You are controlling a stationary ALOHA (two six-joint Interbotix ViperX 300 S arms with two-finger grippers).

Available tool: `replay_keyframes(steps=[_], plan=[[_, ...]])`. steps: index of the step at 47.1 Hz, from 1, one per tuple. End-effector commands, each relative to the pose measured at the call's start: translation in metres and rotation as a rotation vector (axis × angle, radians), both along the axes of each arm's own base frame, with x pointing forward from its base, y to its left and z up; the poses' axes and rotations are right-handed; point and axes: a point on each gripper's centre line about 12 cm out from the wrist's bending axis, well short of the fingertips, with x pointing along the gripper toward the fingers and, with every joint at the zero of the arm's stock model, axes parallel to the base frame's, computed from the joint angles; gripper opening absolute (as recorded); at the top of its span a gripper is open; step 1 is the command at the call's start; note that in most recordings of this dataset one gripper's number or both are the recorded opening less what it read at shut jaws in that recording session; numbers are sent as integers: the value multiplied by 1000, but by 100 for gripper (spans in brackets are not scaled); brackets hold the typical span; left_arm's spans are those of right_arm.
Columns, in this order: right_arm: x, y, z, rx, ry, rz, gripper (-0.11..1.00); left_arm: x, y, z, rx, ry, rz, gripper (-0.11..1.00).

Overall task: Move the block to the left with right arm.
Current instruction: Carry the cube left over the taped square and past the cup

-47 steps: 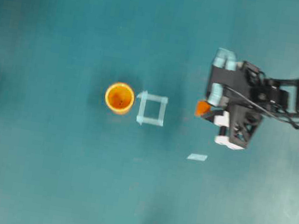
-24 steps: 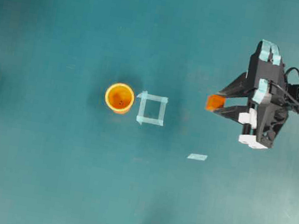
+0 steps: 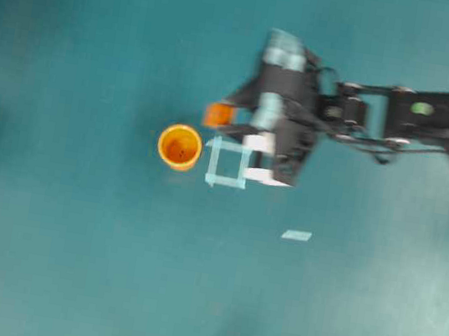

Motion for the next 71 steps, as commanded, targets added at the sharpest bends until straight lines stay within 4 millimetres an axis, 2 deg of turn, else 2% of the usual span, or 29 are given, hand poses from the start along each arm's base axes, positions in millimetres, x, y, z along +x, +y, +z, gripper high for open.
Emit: replay_keyframes(steps=[1, 4, 12, 22, 35, 50, 71], plan=[[31, -5, 20, -24, -63, 2, 39, -2, 0, 10, 5, -20, 4, 0], [52, -6, 22, -29, -76, 3, 39, -2, 0, 10, 5, -18, 4, 0], [90, -10, 17, -24, -99, -2, 39, -4, 0, 12, 2, -28, 4, 0], [114, -10, 7, -19, -111, 0, 39, -4, 0, 13, 4, -32, 4, 0], [128, -7, 12, -21, -146, 7, 39, -4, 0, 13, 4, -31, 4, 0], [143, 12, 9, -13, -192, 47, 39, -4, 0, 13, 4, -31, 4, 0], [146, 17, 11, -11, -233, 61, 39, -5, 0, 15, -7, -40, 5, 0]])
